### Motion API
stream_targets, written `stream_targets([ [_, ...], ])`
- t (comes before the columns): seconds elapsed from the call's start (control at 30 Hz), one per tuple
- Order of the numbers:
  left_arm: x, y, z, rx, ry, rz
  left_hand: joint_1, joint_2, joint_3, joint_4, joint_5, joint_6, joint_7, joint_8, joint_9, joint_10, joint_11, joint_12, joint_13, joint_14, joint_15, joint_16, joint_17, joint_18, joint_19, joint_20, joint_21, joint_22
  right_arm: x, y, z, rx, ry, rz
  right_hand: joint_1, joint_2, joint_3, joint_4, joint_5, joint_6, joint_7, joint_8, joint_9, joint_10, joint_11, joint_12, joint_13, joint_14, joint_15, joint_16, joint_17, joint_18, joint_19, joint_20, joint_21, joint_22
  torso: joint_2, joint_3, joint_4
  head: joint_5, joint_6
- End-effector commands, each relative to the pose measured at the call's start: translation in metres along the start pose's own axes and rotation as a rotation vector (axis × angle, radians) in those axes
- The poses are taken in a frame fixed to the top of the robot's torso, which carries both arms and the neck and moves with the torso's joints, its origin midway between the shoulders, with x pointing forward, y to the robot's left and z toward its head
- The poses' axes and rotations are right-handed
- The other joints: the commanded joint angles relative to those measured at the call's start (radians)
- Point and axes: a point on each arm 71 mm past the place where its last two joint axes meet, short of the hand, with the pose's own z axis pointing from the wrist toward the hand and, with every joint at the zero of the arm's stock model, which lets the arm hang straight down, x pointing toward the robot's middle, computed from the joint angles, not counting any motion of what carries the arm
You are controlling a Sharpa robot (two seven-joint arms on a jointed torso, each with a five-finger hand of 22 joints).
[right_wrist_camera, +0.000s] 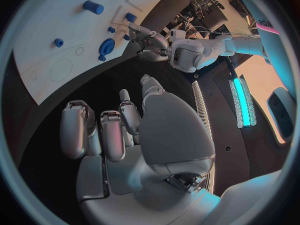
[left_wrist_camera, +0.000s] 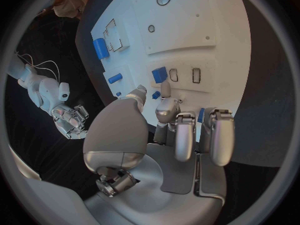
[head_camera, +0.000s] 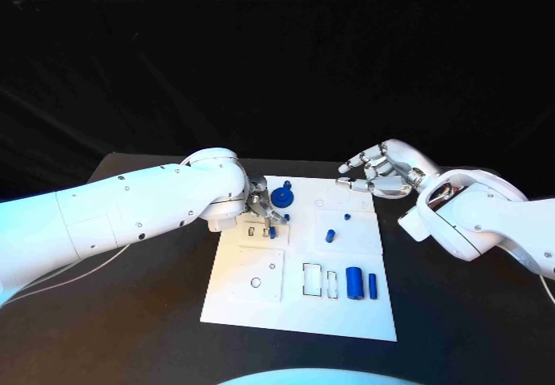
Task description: Assemble the parts on the task board
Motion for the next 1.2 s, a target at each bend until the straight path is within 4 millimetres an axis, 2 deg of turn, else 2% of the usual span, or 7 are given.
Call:
stream_targets([
  [0.03,0.0004,0.0024,0.0004,-0.045,0.016,0.026,-0.011,-0.003,0.004,0.000,0.000,-0.006,0.002,0.004,0.005,0.001,-0.008,0.007,0.001,0.101,-0.007,0.002,0.263,-0.015,0.105,-0.009,0.006,0.263,0.0016,0.0001,0.0001,-0.002,0.016,-0.013,-0.003,0.003,-0.005,0.000,0.006,0.000,-0.001,0.004,0.001,-0.001,-0.003,-0.005,-0.001,0.063,-0.009,-0.007,0.105,0.017,-0.003,-0.005,-0.007,0.095,0.000,0.0003,0.0000,0.001,-0.001],
  [0.67,0.0005,0.0048,0.0014,-0.053,0.029,0.040,-0.011,0.000,0.013,-0.001,0.000,-0.011,0.001,0.011,0.020,0.001,-0.009,0.009,0.004,0.101,-0.007,0.002,0.263,-0.015,0.105,-0.009,0.006,0.263,0.0031,-0.0014,0.0004,0.005,0.022,-0.015,-0.004,0.005,-0.006,0.000,0.009,-0.001,-0.001,0.005,0.001,-0.001,-0.004,-0.006,-0.001,0.062,-0.009,-0.009,0.102,0.018,-0.004,-0.005,-0.010,0.094,0.000,0.0007,0.0009,0.000,-0.006],
  [1.2,0.0057,0.0018,0.0034,-0.051,0.065,0.059,0.003,0.001,0.042,-0.002,0.000,-0.025,0.000,0.022,0.052,0.001,-0.009,0.010,0.009,0.101,-0.008,0.002,0.263,-0.015,0.105,-0.010,0.006,0.263,0.0047,-0.0025,0.0009,0.009,0.028,-0.017,-0.003,0.005,-0.005,0.000,0.009,-0.001,-0.001,0.005,0.001,-0.001,-0.004,-0.005,-0.001,0.062,-0.009,-0.009,0.102,0.018,-0.004,-0.005,-0.010,0.094,0.001,0.0007,0.0002,0.001,-0.011],
])
